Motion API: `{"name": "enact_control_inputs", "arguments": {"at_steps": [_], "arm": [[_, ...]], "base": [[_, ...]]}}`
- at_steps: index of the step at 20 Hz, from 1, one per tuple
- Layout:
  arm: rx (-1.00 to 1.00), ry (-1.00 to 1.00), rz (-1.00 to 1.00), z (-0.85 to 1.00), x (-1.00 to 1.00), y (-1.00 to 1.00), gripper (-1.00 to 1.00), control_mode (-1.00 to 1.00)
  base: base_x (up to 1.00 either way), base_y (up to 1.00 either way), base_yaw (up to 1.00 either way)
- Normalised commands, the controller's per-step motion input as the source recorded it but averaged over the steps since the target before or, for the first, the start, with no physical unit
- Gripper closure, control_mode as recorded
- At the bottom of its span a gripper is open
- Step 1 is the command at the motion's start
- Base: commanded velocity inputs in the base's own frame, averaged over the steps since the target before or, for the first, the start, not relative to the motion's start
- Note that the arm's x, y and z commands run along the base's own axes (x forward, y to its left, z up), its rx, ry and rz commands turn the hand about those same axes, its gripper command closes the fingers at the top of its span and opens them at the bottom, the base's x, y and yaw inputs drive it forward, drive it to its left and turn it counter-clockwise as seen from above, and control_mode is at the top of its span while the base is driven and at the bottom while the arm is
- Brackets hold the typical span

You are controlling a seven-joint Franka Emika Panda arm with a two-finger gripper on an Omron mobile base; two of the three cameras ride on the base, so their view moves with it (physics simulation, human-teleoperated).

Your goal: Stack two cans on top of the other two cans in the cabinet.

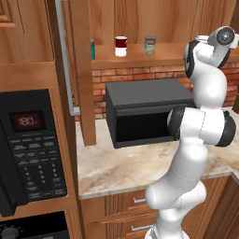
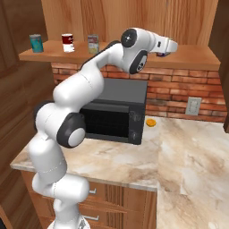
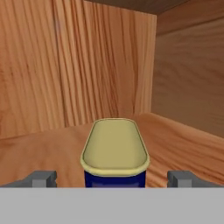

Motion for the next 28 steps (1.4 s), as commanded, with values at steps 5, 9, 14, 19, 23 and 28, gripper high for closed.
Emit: {"name": "enact_control_inputs", "arguments": {"at_steps": [5, 9, 14, 19, 23, 28], "arm": [[0.00, 0.02, 0.00, 0.00, 0.07, -0.03, -1.00, -1.00], [0.00, 0.03, 0.00, 0.00, 0.03, -0.02, -1.00, -1.00], [0.00, 0.01, 0.00, 0.00, 0.06, -0.02, -1.00, -1.00], [0.00, 0.00, 0.00, 0.00, 0.00, 0.00, -1.00, -1.00], [0.00, 0.00, 0.00, 0.00, 0.00, 0.00, -1.00, -1.00], [0.00, 0.00, 0.00, 0.00, 0.00, 0.00, 1.00, -1.00]], "base": [[0.00, 0.00, 0.00], [0.00, 0.00, 0.00], [0.00, 0.00, 0.00], [0.00, 0.00, 0.00], [0.00, 0.00, 0.00], [0.00, 0.00, 0.00]]}}
